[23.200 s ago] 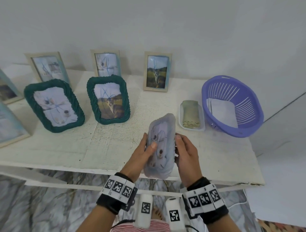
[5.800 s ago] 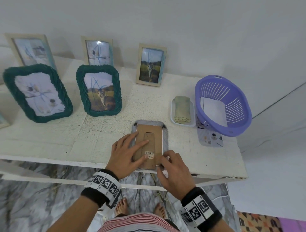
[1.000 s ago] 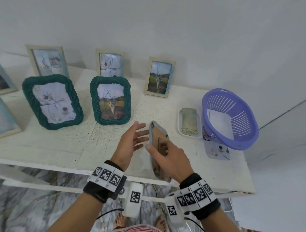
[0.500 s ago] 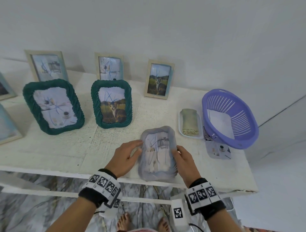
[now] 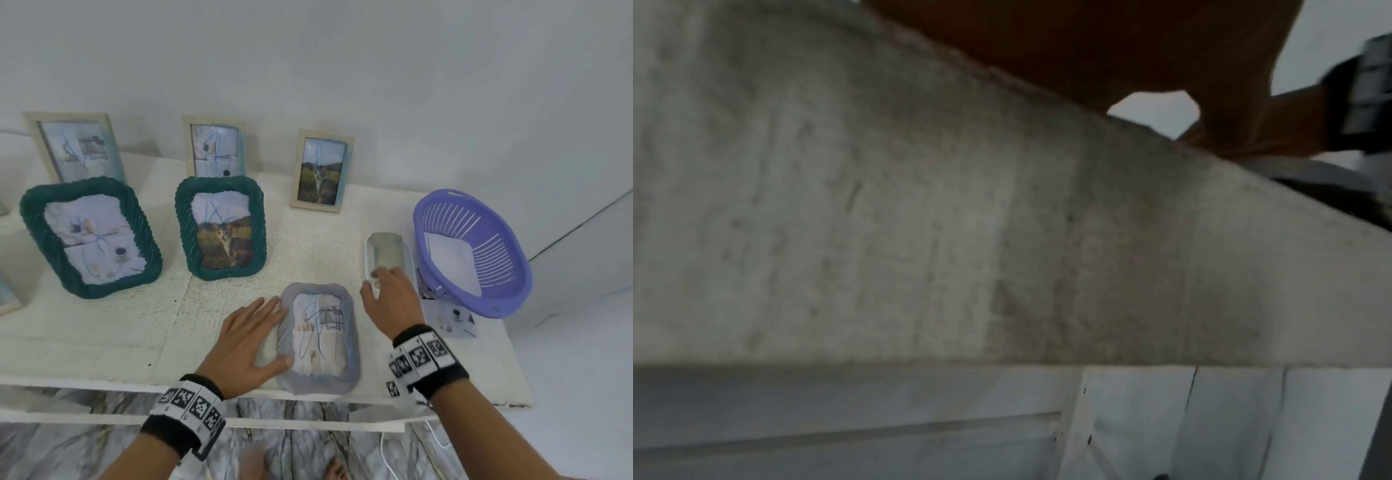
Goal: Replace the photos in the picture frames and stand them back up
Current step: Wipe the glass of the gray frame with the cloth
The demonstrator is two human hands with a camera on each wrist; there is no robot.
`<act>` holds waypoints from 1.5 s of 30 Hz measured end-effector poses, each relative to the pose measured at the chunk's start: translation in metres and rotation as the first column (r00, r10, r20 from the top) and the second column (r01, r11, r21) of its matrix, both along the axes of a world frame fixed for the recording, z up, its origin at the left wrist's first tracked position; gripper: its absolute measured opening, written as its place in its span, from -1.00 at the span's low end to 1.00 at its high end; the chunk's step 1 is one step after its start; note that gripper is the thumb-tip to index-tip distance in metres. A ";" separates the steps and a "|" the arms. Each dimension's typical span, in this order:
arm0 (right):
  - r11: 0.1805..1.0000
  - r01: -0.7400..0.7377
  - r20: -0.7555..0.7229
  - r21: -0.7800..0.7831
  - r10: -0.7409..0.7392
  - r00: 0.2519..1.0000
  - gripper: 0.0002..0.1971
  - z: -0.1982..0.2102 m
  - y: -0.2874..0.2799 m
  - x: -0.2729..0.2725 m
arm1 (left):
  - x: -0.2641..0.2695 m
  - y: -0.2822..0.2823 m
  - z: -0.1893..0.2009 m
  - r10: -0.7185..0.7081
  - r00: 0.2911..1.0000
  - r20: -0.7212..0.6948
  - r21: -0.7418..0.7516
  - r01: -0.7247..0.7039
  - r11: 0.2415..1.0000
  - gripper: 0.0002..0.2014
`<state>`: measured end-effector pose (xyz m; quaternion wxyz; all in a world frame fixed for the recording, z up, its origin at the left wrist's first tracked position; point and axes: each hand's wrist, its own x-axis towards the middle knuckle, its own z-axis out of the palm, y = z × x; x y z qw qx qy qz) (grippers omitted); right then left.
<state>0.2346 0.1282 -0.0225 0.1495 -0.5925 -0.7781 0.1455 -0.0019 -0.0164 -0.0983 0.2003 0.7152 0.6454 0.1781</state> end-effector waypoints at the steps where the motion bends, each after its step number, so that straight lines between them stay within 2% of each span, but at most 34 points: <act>1: 0.999 0.017 0.019 0.032 -0.017 1.000 -0.68 0.005 0.014 -0.004 | 0.001 -0.001 0.000 -0.016 0.999 -0.030 0.000 0.016 1.000 -0.13; 3: 0.998 0.039 0.135 0.045 -0.045 0.990 -0.67 0.009 0.043 -0.010 | 0.002 -0.001 0.001 -0.041 0.995 -0.086 0.003 0.042 0.999 -0.01; 6: 0.997 0.067 0.359 -0.041 -0.048 0.932 -0.66 -0.003 0.078 -0.017 | 0.003 0.000 0.000 -0.083 0.983 -0.165 0.001 0.084 0.996 0.12; 8: 0.990 0.093 0.411 -0.108 -0.040 0.911 -0.67 -0.013 0.088 -0.021 | 0.003 0.001 -0.001 -0.100 0.976 -0.192 -0.007 0.101 0.995 0.18; 13: 0.980 0.162 0.348 -0.118 -0.113 0.931 -0.51 -0.020 0.092 -0.020 | 0.003 0.000 0.001 -0.141 0.964 -0.225 -0.035 0.137 0.990 0.29; 17: 0.996 0.054 0.307 -0.064 -0.032 0.951 -0.61 -0.007 0.088 -0.014 | 0.003 0.001 0.002 -0.144 0.960 -0.239 -0.060 0.133 0.989 0.31; 20: 0.999 -0.027 0.193 0.037 0.019 0.981 -0.66 0.009 0.065 -0.014 | 0.004 0.000 0.002 -0.144 0.960 -0.240 -0.069 0.131 0.989 0.31; 24: 0.972 -0.186 0.023 0.143 0.184 0.983 -0.69 0.013 0.013 -0.017 | 0.003 0.000 0.002 -0.139 0.960 -0.242 -0.070 0.125 0.990 0.31; 27: 0.940 -0.319 0.061 0.121 0.314 0.947 -0.74 -0.006 -0.020 -0.024 | 0.003 0.000 0.003 -0.140 0.960 -0.244 -0.071 0.127 0.989 0.30; 29: 0.935 -0.349 0.131 0.067 0.339 0.932 -0.71 -0.020 -0.032 -0.029 | 0.003 0.000 0.003 -0.141 0.959 -0.245 -0.077 0.126 0.989 0.30; 32: 0.945 -0.325 0.165 0.041 0.315 0.935 -0.66 -0.031 -0.038 -0.033 | 0.003 0.001 0.003 -0.138 0.959 -0.249 -0.077 0.122 0.989 0.30; 37: 0.961 -0.278 0.072 -0.018 0.278 0.958 -0.73 -0.036 -0.038 -0.038 | 0.003 0.000 0.002 -0.133 0.960 -0.248 -0.071 0.118 0.990 0.29; 45: 0.966 -0.248 0.140 -0.067 0.256 0.957 -0.60 -0.040 -0.043 -0.046 | 0.003 0.000 0.001 -0.131 0.961 -0.244 -0.068 0.118 0.991 0.29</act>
